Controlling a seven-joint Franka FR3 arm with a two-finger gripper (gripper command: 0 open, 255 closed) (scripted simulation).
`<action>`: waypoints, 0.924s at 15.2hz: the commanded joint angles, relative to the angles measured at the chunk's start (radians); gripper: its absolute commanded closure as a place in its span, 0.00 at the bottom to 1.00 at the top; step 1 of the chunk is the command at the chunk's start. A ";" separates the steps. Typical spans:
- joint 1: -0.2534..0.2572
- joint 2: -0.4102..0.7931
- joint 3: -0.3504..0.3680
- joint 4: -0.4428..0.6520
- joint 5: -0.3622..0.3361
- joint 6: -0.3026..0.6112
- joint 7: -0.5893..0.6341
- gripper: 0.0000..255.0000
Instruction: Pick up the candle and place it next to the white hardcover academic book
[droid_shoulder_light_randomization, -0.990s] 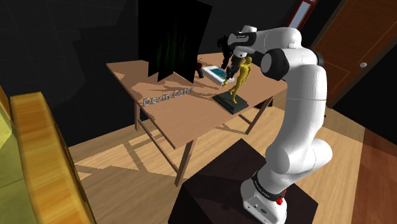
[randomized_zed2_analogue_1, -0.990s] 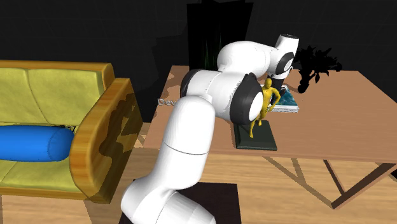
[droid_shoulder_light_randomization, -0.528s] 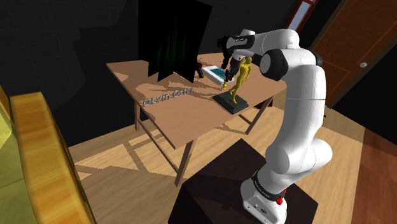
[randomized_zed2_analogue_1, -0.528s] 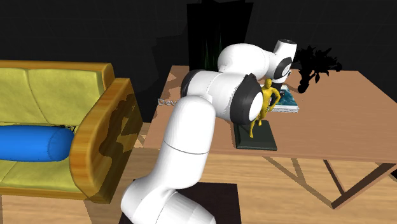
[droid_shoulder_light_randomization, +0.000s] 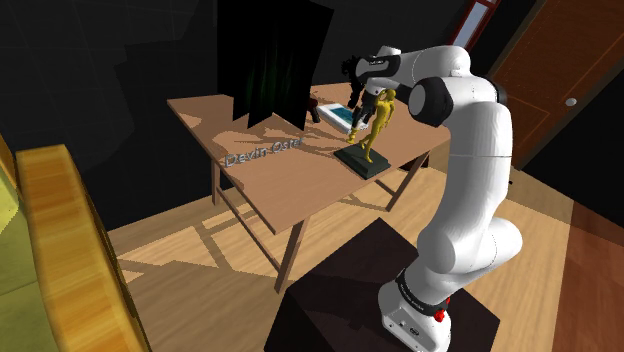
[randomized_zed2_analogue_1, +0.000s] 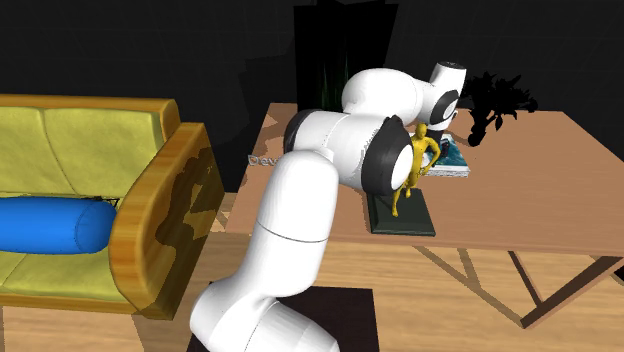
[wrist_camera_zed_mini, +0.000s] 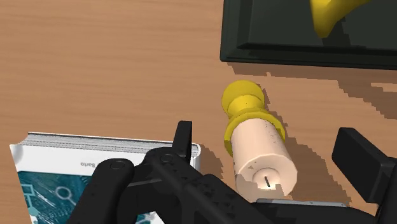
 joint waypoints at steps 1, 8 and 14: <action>0.000 0.001 0.000 -0.002 0.000 0.001 0.000 0.00; -0.003 -0.028 -0.006 0.079 -0.010 -0.109 0.006 0.00; -0.003 -0.028 -0.006 0.080 -0.010 -0.109 0.006 0.00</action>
